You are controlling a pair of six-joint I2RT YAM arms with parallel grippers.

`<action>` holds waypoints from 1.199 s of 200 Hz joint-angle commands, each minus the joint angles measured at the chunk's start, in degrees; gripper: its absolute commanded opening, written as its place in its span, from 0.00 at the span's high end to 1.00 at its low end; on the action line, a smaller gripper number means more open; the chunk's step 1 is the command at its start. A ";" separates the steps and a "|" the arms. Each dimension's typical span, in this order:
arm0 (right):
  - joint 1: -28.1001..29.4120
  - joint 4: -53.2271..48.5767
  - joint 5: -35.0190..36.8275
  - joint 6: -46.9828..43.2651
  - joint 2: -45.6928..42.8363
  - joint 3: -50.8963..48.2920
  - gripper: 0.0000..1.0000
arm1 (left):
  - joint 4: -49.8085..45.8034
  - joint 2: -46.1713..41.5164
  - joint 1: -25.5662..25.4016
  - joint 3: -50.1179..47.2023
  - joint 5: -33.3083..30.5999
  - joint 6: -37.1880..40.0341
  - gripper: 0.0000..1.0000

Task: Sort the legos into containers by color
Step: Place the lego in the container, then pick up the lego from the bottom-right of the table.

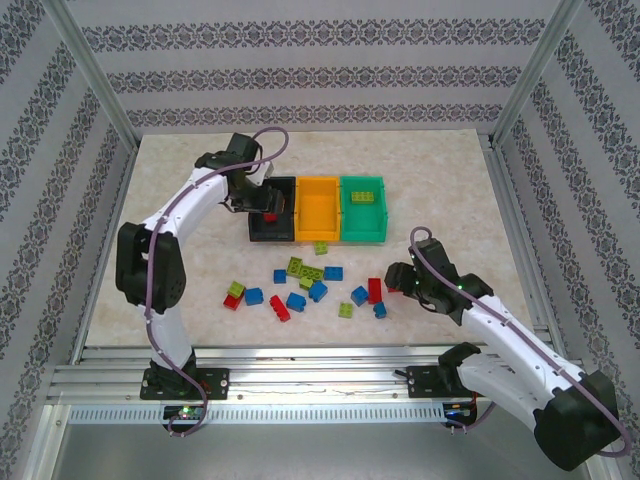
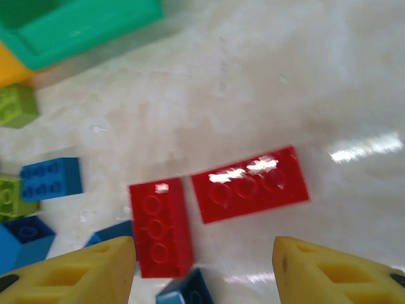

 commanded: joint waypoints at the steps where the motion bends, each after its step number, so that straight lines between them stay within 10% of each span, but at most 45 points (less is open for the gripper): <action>1: -0.60 -7.55 4.33 9.61 1.07 0.38 0.40 | 2.33 -2.13 0.73 -0.82 3.15 0.18 0.35; 75: -1.67 3.72 3.79 31.54 6.16 -2.38 0.27 | 5.73 -3.27 0.72 -2.90 8.93 -1.90 0.35; 240: -6.39 7.37 0.66 37.86 27.11 6.25 0.31 | 9.16 -8.57 0.56 -5.61 8.84 -2.36 0.35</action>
